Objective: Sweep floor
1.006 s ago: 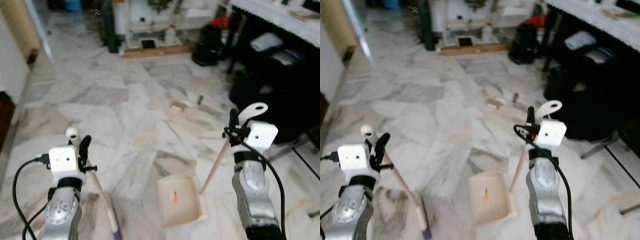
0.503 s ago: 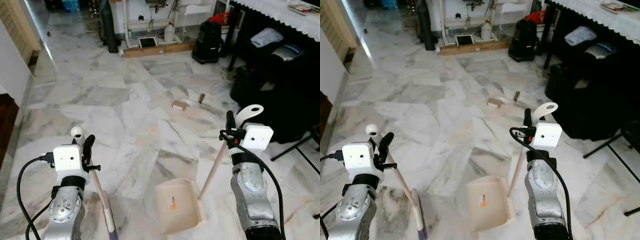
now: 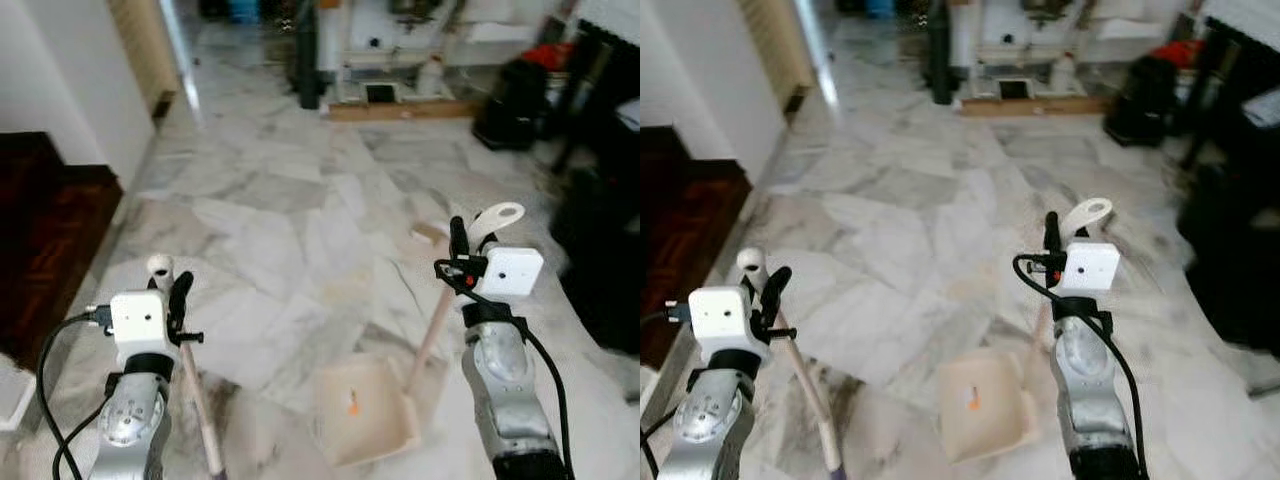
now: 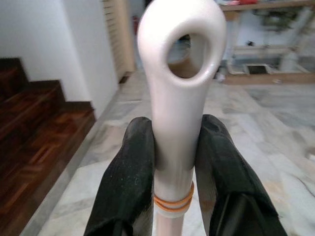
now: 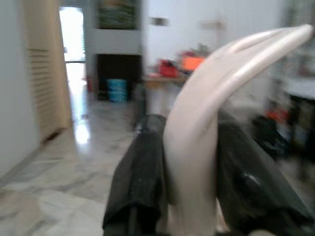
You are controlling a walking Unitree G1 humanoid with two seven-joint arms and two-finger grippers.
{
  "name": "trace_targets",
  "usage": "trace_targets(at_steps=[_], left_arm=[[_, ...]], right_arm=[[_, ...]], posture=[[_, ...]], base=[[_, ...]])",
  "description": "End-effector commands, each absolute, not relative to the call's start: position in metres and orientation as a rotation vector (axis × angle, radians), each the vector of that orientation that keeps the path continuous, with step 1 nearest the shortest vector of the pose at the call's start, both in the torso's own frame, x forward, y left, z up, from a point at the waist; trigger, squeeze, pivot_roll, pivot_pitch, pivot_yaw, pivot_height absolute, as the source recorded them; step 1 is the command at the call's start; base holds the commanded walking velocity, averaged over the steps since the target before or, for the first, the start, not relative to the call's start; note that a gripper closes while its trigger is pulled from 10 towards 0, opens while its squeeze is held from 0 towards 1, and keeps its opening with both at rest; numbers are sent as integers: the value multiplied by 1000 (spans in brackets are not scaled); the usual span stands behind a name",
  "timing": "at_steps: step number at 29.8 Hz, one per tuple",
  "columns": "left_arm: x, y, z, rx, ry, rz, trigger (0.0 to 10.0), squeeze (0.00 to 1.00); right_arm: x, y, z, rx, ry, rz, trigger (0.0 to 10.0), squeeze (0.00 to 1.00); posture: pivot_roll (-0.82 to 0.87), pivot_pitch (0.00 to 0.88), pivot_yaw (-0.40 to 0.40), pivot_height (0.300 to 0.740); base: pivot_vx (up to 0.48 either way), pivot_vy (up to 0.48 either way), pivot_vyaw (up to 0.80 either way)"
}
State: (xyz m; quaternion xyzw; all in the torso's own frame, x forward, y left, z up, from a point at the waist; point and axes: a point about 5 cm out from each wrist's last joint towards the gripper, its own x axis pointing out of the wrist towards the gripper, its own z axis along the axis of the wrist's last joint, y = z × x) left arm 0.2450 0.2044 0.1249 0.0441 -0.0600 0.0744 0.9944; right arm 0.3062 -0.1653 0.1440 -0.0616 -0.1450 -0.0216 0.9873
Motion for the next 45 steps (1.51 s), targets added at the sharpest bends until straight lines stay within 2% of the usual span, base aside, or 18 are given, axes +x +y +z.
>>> trace_targets(at_steps=[1,8,25,26,30,31,32,33,45], left_arm=[[247,203,132,100,-156,142,10000,0],[248,205,133,106,-159,143,10000,0],[249,206,132,98,-157,149,10000,0],[249,206,133,89,-162,152,0,0],[249,206,133,88,-164,155,0,0],[250,206,133,89,-164,154,0,0],[250,206,133,89,-164,154,0,0],[250,206,133,89,-165,155,0,0],[250,207,135,88,-173,155,0,0]], right_arm=[[307,-163,156,-126,-344,-34,10000,0],[307,-156,152,-162,-326,10,10000,0],[307,-152,153,-140,-320,37,10000,0],[308,-153,152,-122,-317,33,10000,0],[308,-153,152,-90,-313,28,10000,0],[308,-153,152,-88,-315,27,8314,0],[308,-153,152,-86,-316,26,8314,0],[307,-153,153,-72,-325,30,0,0],[307,-154,153,-59,-320,25,0,0]], posture=[[-8,23,3,740],[-4,31,2,740],[-3,49,3,740],[-1,50,3,740],[-2,52,4,740],[-2,52,4,740],[-2,52,4,740],[-2,55,5,740],[1,60,4,740]], base=[[352,0,0],[356,0,579],[354,0,0],[394,0,0],[407,0,0],[412,0,0],[412,0,0],[412,0,0],[413,0,0]])
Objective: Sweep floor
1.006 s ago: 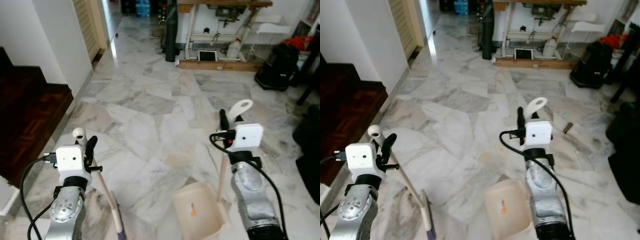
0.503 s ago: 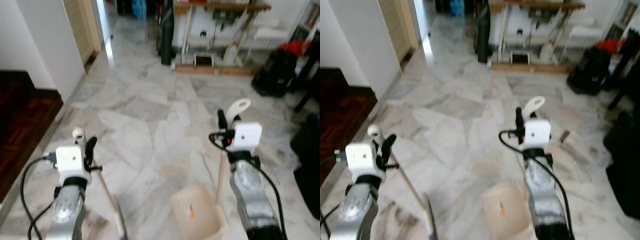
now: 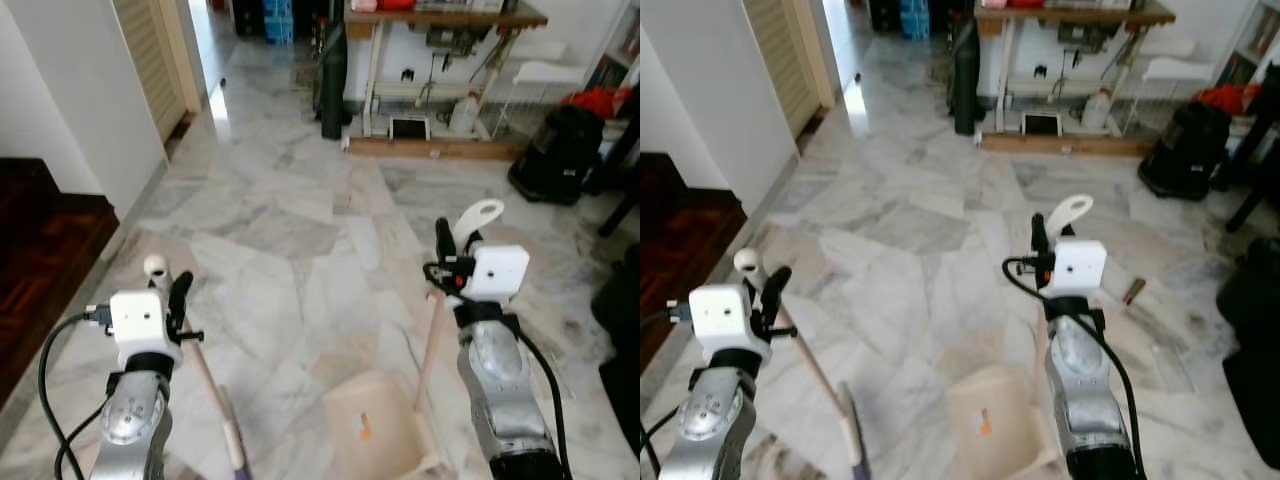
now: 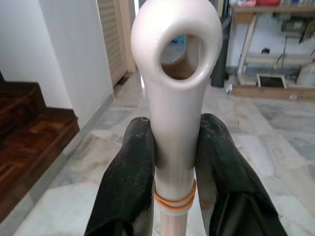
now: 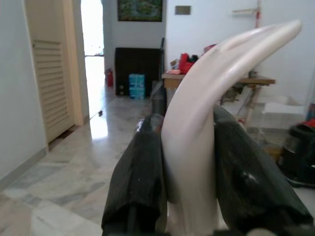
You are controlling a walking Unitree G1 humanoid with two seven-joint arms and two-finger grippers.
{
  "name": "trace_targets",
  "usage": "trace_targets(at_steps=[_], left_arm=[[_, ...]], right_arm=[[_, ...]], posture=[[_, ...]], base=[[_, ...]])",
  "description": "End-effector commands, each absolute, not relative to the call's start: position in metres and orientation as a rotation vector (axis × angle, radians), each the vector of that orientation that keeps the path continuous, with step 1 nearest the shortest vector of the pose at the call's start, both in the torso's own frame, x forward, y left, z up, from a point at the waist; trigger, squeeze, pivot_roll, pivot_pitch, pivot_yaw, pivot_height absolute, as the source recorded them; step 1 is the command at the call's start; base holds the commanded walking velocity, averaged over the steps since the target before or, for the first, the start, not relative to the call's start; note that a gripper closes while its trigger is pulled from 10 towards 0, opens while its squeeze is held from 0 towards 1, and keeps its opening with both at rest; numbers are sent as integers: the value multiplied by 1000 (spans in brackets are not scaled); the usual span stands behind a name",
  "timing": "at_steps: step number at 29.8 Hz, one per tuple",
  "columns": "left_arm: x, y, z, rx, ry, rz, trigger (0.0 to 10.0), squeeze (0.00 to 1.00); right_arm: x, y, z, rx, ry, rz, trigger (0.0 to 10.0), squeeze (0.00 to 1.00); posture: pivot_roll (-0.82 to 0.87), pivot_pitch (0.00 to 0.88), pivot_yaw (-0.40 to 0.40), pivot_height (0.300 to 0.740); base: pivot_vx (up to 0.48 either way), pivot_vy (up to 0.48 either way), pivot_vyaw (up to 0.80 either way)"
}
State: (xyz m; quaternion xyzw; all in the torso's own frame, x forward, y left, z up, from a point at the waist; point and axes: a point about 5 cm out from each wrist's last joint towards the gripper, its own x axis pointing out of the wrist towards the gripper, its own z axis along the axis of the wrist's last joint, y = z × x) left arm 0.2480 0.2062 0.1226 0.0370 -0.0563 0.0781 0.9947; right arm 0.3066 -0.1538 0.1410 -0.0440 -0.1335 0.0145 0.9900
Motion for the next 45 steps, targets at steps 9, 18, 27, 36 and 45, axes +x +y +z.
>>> trace_targets(at_steps=[9,18,27,36,45], left_arm=[[249,208,134,85,-165,176,10000,0],[251,208,135,79,-166,169,10000,0],[254,207,134,79,-160,161,10000,0],[254,207,134,82,-160,163,10000,0],[254,206,133,81,-159,162,10000,0]], right_arm=[[309,-152,152,-51,-299,37,10000,0],[310,-153,152,-31,-296,33,10000,0],[310,-150,153,-2,-297,52,10000,0],[309,-147,151,14,-291,75,10000,0],[309,-147,152,13,-299,87,10000,0]], posture=[[1,63,2,740],[-7,55,6,740],[-12,32,10,740],[-11,24,10,740],[-10,8,6,740]], base=[[178,0,0],[32,0,0],[318,0,0],[368,0,0],[382,0,0]])
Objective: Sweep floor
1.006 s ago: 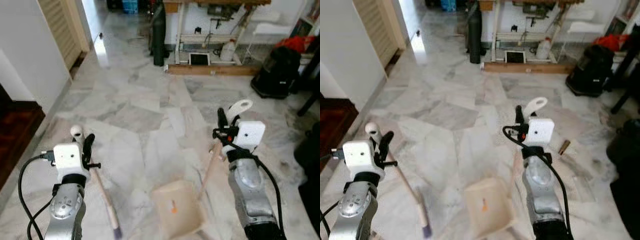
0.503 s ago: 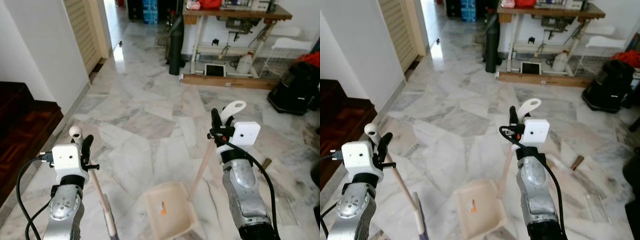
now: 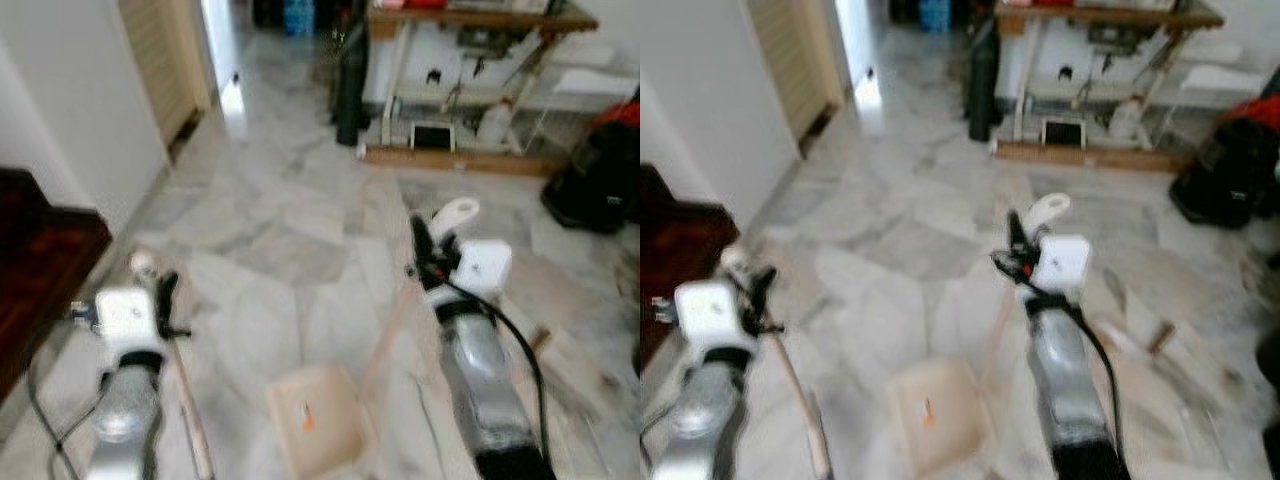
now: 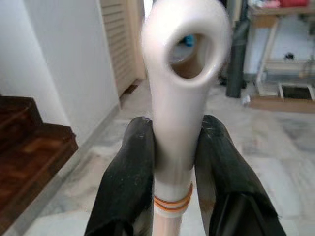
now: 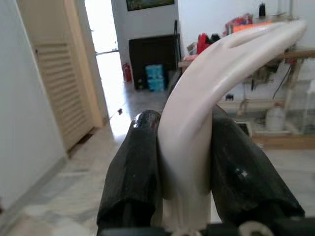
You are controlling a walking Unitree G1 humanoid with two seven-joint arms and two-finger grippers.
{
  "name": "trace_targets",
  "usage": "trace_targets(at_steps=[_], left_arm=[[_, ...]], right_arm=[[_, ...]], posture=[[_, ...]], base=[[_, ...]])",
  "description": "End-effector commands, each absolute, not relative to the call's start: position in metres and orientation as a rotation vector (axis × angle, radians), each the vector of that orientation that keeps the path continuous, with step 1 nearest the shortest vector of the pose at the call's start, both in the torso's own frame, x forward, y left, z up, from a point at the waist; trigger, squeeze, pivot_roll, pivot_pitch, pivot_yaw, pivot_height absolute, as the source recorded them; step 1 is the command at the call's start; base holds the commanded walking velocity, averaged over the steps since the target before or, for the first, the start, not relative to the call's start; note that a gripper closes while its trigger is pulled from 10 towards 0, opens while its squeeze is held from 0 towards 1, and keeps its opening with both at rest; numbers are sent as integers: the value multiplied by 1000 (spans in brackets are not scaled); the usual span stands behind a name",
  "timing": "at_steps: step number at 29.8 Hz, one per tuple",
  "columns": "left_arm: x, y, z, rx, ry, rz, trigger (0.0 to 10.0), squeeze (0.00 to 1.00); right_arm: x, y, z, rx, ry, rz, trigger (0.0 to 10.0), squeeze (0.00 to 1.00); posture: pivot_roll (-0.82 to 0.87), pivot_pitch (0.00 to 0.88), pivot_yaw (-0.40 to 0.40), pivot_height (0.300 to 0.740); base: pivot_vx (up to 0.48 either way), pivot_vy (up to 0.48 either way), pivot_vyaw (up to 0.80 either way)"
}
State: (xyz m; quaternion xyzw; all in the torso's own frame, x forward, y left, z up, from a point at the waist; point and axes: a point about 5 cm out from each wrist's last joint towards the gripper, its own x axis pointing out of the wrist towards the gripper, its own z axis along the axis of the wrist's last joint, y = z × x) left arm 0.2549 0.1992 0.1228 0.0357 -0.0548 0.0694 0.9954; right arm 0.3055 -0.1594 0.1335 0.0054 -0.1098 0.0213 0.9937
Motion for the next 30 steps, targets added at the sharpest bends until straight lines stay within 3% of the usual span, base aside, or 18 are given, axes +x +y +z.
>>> trace_targets(at_steps=[1,30], left_arm=[[254,206,133,81,-159,162,10000,0],[255,204,134,78,-170,150,10000,0]], right_arm=[[309,-147,152,14,-300,89,10000,0],[308,-145,152,16,-299,107,10000,0]], posture=[[-10,8,6,740],[-6,0,-2,740]], base=[[382,0,0],[384,0,0]])
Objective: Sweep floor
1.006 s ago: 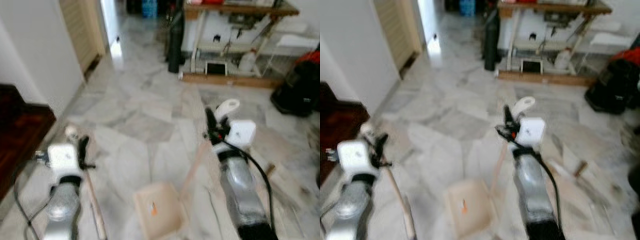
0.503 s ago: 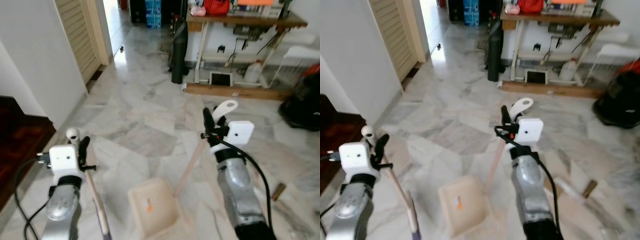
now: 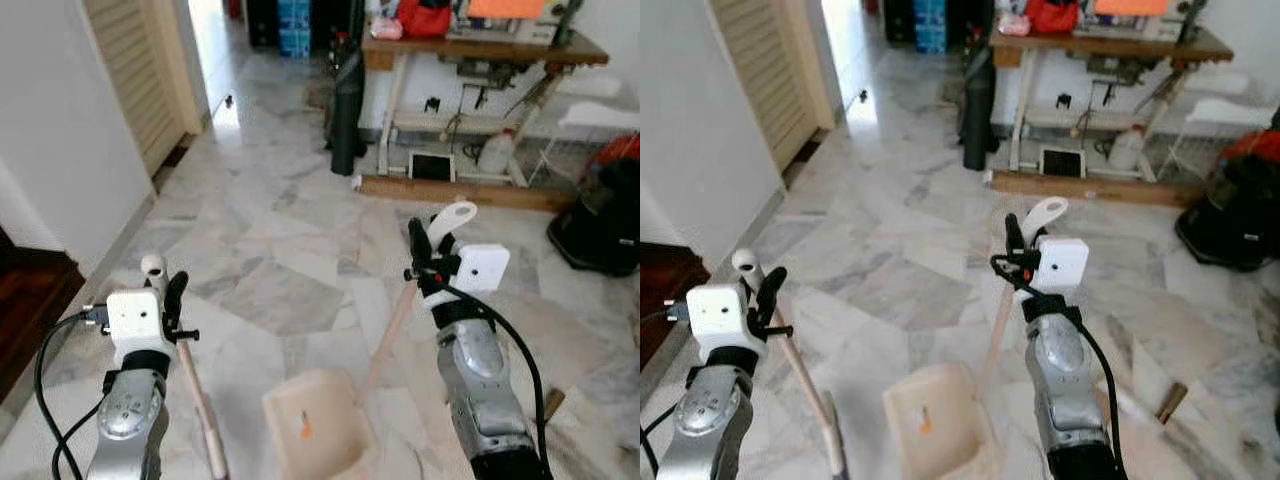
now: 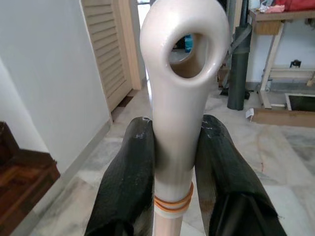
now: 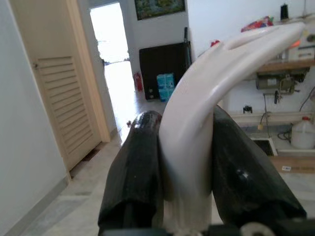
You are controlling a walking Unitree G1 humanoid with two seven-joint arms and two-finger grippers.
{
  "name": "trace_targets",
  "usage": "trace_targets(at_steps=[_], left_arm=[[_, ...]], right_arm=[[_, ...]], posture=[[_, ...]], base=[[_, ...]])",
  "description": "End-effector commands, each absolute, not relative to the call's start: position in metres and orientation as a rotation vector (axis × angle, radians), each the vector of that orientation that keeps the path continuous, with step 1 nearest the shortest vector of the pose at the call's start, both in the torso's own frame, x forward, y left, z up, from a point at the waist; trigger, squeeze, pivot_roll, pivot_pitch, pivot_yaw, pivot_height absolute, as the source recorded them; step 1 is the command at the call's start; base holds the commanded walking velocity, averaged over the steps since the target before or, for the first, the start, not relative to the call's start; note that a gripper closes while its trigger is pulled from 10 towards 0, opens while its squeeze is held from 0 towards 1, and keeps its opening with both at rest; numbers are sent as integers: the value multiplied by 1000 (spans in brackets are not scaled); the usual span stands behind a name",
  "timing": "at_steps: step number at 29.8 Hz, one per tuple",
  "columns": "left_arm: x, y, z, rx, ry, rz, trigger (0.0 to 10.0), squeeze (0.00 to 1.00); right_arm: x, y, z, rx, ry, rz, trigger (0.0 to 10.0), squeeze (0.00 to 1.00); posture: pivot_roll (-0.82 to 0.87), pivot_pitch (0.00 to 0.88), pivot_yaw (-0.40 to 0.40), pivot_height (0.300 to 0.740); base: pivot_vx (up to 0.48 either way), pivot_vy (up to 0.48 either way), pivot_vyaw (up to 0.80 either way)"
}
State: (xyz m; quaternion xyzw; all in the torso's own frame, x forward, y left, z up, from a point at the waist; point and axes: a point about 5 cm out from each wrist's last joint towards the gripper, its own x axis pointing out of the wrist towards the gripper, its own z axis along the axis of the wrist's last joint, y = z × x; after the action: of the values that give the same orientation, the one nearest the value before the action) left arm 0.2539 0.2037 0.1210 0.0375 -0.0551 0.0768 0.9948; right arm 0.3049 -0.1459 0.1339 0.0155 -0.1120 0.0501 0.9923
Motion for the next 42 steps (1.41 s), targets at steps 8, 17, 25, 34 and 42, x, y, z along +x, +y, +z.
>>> trace_targets(at_steps=[8,17,25,34,42], left_arm=[[255,205,134,77,-171,162,10000,0],[256,205,135,74,-172,165,10000,0],[256,206,136,76,-172,168,10000,0],[256,207,135,75,-170,168,10000,0],[256,206,135,70,-174,163,10000,0]], right_arm=[[310,-145,154,17,-302,111,10000,0],[311,-145,155,20,-300,109,10000,0],[311,-145,155,29,-294,106,10000,0],[312,-146,153,30,-283,99,10000,0],[313,-146,152,30,-270,99,10000,0]], posture=[[-9,22,-5,740],[-9,46,-7,740],[-7,53,-6,740],[-5,57,-5,740],[-4,50,-5,740]], base=[[384,0,0],[385,0,0],[382,0,0],[344,0,0],[67,0,-400]])
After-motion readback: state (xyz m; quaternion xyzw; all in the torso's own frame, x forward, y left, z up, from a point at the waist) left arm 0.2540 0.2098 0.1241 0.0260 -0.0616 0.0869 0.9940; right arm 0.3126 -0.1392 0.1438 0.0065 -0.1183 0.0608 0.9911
